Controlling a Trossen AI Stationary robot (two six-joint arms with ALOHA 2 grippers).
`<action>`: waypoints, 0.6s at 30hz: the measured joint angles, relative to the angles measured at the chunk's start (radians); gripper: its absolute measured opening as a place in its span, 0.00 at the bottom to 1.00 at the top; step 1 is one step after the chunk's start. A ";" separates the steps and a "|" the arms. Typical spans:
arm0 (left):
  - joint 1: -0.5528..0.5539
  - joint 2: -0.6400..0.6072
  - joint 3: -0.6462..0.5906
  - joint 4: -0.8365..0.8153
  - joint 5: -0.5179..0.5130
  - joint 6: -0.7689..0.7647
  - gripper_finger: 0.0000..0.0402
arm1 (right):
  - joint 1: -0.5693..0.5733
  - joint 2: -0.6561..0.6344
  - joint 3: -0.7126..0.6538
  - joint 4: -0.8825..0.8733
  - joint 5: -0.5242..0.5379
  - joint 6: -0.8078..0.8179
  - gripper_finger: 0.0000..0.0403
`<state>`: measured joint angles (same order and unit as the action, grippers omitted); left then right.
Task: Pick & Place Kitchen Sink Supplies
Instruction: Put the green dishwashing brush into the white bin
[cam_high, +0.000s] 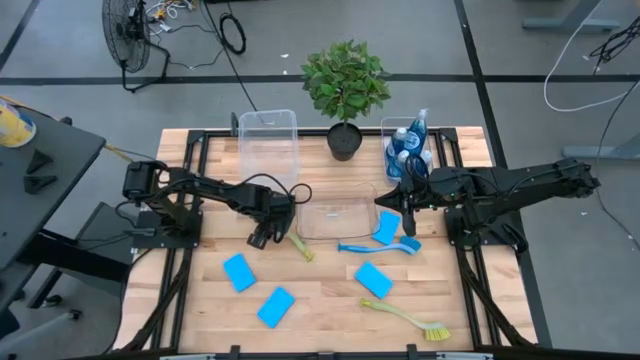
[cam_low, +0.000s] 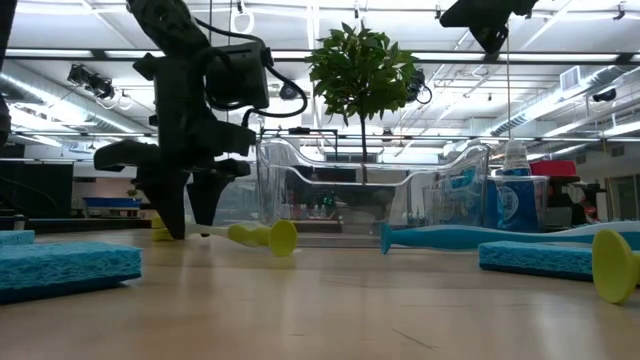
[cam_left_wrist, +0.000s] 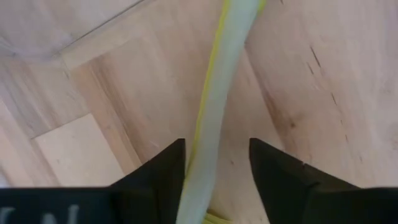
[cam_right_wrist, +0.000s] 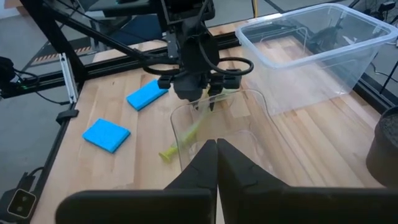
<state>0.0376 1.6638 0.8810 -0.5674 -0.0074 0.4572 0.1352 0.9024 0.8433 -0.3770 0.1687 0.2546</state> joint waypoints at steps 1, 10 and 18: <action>0.000 0.000 0.000 -0.001 0.000 0.000 0.42 | 0.000 0.000 0.000 0.000 0.000 0.000 0.01; 0.000 -0.001 0.000 -0.002 0.001 0.001 0.16 | 0.000 0.000 0.000 0.000 0.034 -0.001 0.01; -0.002 -0.001 0.000 -0.007 0.000 0.000 0.13 | 0.000 0.000 0.000 0.000 0.034 0.002 0.01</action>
<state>0.0354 1.6623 0.8812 -0.5742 -0.0070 0.4572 0.1352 0.9024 0.8433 -0.3767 0.2024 0.2569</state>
